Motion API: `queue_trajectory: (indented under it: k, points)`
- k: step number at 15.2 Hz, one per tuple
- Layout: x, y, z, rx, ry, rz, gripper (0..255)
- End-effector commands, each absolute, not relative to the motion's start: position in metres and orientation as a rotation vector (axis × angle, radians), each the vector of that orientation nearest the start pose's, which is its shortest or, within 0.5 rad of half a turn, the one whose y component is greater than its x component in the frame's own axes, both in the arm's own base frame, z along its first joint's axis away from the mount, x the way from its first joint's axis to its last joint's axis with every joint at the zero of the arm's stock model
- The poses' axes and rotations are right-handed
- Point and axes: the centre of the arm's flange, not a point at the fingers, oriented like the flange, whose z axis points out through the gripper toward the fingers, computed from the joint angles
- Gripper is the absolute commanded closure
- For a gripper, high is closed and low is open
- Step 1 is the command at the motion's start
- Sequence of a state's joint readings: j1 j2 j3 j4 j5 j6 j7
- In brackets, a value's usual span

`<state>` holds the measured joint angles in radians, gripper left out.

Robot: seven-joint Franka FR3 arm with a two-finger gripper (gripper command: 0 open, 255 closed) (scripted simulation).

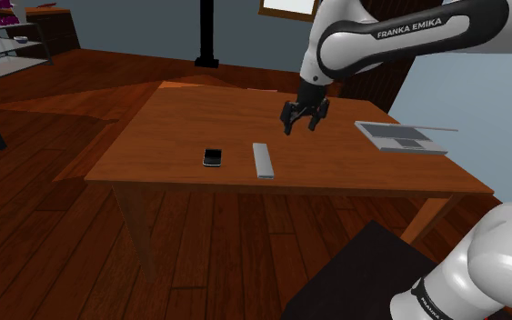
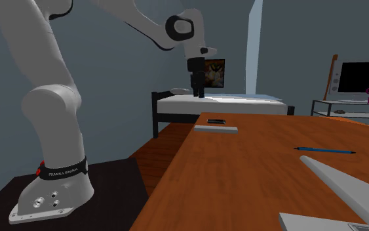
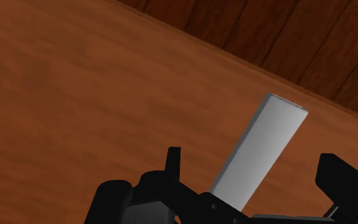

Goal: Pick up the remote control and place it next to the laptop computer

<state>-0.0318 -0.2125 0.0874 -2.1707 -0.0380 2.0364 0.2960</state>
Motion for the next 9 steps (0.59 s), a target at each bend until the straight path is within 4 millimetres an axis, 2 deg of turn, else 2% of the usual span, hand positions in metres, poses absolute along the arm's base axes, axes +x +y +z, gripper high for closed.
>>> queue_trajectory:
  k: [1, 9]
  points:
    - [0.518, 0.030, 0.470, -3.148, 0.410, -0.115, 0]
    - [0.598, 0.043, 0.395, -3.106, 0.606, -0.033, 0]
